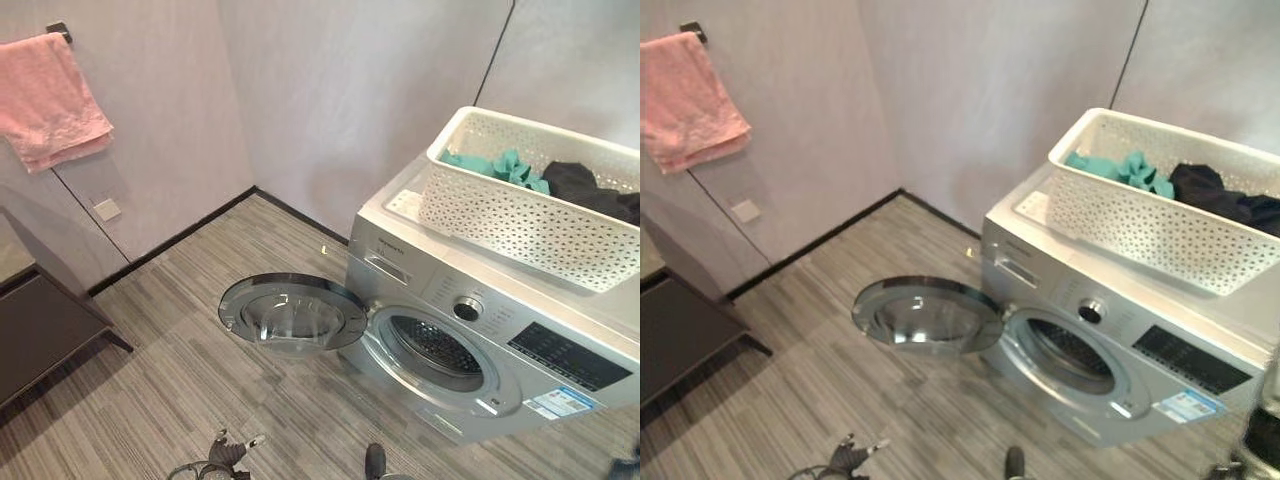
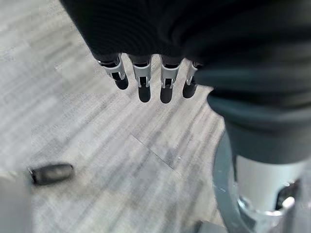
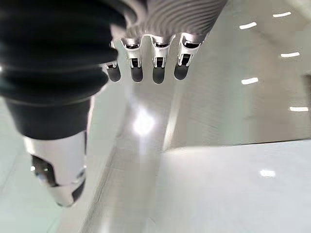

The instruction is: Grab the laundry basket,head to the washer,open it,put in the laundry and shut it.

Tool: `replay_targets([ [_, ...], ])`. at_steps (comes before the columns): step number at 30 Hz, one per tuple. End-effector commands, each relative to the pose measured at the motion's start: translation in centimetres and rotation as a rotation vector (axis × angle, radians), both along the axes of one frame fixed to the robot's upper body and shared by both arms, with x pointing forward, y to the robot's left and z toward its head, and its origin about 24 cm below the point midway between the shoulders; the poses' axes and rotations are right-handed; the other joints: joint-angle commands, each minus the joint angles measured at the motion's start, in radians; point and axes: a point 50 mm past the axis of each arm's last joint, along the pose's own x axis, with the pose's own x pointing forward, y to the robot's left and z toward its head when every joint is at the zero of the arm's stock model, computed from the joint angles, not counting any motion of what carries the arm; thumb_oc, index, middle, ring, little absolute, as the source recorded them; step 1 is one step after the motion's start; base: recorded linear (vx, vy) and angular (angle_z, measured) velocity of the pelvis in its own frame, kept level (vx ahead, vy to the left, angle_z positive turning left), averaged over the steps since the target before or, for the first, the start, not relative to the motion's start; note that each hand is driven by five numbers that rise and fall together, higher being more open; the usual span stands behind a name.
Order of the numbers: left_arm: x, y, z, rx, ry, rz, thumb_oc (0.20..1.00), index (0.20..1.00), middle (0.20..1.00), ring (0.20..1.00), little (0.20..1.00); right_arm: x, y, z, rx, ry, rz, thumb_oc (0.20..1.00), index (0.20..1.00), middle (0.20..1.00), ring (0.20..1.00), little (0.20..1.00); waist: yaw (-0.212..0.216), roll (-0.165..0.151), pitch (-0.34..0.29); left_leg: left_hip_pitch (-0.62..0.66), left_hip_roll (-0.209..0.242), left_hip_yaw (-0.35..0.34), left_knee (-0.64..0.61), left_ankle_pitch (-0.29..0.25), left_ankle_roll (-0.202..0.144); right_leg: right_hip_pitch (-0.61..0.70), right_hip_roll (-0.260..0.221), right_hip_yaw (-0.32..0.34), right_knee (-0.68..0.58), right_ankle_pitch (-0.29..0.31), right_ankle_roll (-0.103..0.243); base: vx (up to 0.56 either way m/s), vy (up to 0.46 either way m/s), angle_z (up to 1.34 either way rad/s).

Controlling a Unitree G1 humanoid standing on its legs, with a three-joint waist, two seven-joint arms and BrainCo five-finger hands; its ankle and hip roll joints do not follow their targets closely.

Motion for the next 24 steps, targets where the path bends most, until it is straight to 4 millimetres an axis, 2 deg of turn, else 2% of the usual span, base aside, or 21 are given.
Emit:
replay_targets([
  [1, 0.8, 2.5, 0.5, 0.083, 0.020, -0.084, 1.000, 1.000, 1.000, 1.000, 1.000, 2.5, -2.3, 0.2, 0.040, 0.277, -0.098, 1.000, 1.000, 1.000, 1.000, 1.000, 0.018, -0.059, 0.001, -0.040, 0.025, 0.014, 0.020, -0.014, 0.011, 0.074, -0.063, 0.003, 0.000, -0.143, 0.060, 0.00, 0.000, 0.00],
  [4, 0.5, 2.9, 0.5, 0.056, 0.037, -0.120, 1.000, 1.000, 1.000, 1.000, 1.000, 5.4, -2.8, 2.9, -0.063, 0.552, -0.195, 1.000, 1.000, 1.000, 1.000, 1.000, 0.031, -0.076, 0.008, -0.036, 0.026, 0.028, 0.023, -0.015, 0.011, 0.070, -0.063, 0.011, 0.000, -0.137, 0.058, -0.02, 0.018, -0.10],
  [5, 0.3, 3.5, 0.6, 0.050, 0.049, -0.148, 1.000, 1.000, 1.000, 1.000, 1.000, 7.1, -4.3, 3.8, -0.063, 0.757, -0.292, 1.000, 1.000, 1.000, 1.000, 1.000, 0.049, -0.094, 0.013, -0.035, 0.028, 0.033, 0.022, -0.014, 0.009, 0.070, -0.061, 0.008, 0.000, -0.136, 0.057, -0.02, 0.016, -0.14],
  [6, 0.3, 3.4, 0.6, 0.045, 0.048, -0.143, 1.000, 1.000, 1.000, 1.000, 1.000, 7.5, -4.1, 4.0, -0.069, 0.757, -0.287, 1.000, 1.000, 1.000, 1.000, 1.000, 0.046, -0.091, 0.013, -0.034, 0.027, 0.035, 0.022, -0.014, 0.009, 0.070, -0.061, 0.011, 0.000, -0.136, 0.057, -0.01, 0.013, -0.12],
  [7, 0.3, 3.6, 0.6, 0.025, 0.052, -0.163, 1.000, 1.000, 1.000, 1.000, 1.000, 8.9, -6.0, 3.9, 0.014, 0.894, -0.306, 1.000, 1.000, 1.000, 1.000, 1.000, 0.063, -0.107, 0.015, -0.034, 0.031, 0.036, 0.022, -0.011, 0.007, 0.069, -0.059, 0.006, 0.000, -0.136, 0.056, 0.00, 0.003, -0.07],
  [8, 0.2, 3.5, 0.6, 0.019, 0.051, -0.155, 1.000, 1.000, 1.000, 1.000, 1.000, 9.3, -5.7, 4.2, 0.004, 0.893, -0.300, 1.000, 1.000, 1.000, 1.000, 1.000, 0.056, -0.102, 0.015, -0.033, 0.030, 0.038, 0.022, -0.011, 0.007, 0.069, -0.059, 0.009, 0.000, -0.136, 0.056, 0.00, 0.001, -0.05],
  [9, 0.2, 3.6, 0.6, 0.009, 0.055, -0.160, 1.000, 1.000, 1.000, 1.000, 1.000, 10.2, -6.2, 3.8, 0.026, 0.960, -0.312, 1.000, 1.000, 1.000, 1.000, 1.000, 0.065, -0.112, 0.017, -0.035, 0.033, 0.038, 0.023, -0.009, 0.006, 0.069, -0.057, 0.006, 0.001, -0.136, 0.055, 0.01, -0.008, -0.15],
  [10, 0.0, 3.4, 0.4, -0.016, 0.059, -0.147, 1.000, 1.000, 1.000, 1.000, 1.000, 12.3, -6.5, 3.8, 0.045, 1.079, -0.334, 1.000, 1.000, 1.000, 1.000, 1.000, 0.062, -0.113, 0.018, -0.040, 0.038, 0.037, 0.027, -0.004, 0.001, 0.070, -0.055, 0.002, 0.001, -0.141, 0.052, 0.02, -0.016, -0.12],
  [11, 0.1, 3.3, 0.4, -0.025, 0.057, -0.140, 1.000, 1.000, 1.000, 1.000, 1.000, 13.2, -6.5, 3.4, 0.048, 1.146, -0.337, 1.000, 1.000, 1.000, 1.000, 1.000, 0.063, -0.113, 0.021, -0.045, 0.040, 0.033, 0.031, -0.001, -0.002, 0.069, -0.053, 0.000, 0.001, -0.144, 0.050, 0.02, -0.015, -0.09],
  [12, 0.1, 3.1, 0.4, -0.031, 0.056, -0.136, 1.000, 1.000, 1.000, 1.000, 1.000, 13.3, -6.3, 3.7, 0.041, 1.145, -0.336, 1.000, 1.000, 1.000, 1.000, 1.000, 0.059, -0.107, 0.021, -0.046, 0.040, 0.033, 0.031, -0.002, -0.002, 0.069, -0.053, -0.001, 0.002, -0.144, 0.050, 0.01, -0.018, -0.06],
  [15, -0.1, 3.0, 0.3, -0.049, 0.062, -0.128, 1.000, 1.000, 1.000, 1.000, 1.000, 15.1, -6.6, 2.1, 0.075, 1.313, -0.320, 1.000, 1.000, 1.000, 1.000, 1.000, 0.067, -0.113, 0.026, -0.058, 0.048, 0.025, 0.037, 0.005, -0.010, 0.070, -0.050, -0.016, 0.002, -0.151, 0.046, 0.02, -0.020, 0.12],
  [19, -0.4, 2.9, 0.2, -0.080, 0.058, -0.092, 1.000, 1.000, 1.000, 1.000, 1.000, 17.0, -6.1, 0.5, 0.073, 1.491, -0.320, 1.000, 1.000, 1.000, 1.000, 1.000, 0.080, -0.117, 0.040, -0.082, 0.056, 0.012, 0.047, 0.014, -0.019, 0.061, -0.046, -0.033, 0.005, -0.160, 0.040, 0.03, -0.033, 0.14],
  [24, -0.3, 3.4, 0.3, -0.089, 0.036, -0.028, 1.000, 1.000, 1.000, 1.000, 1.000, 18.2, -5.2, -0.4, 0.073, 1.541, -0.284, 1.000, 1.000, 1.000, 1.000, 1.000, 0.095, -0.122, 0.059, -0.108, 0.068, 0.003, 0.051, 0.027, -0.028, 0.045, -0.038, -0.047, 0.009, -0.169, 0.034, 0.03, -0.031, 0.08],
])
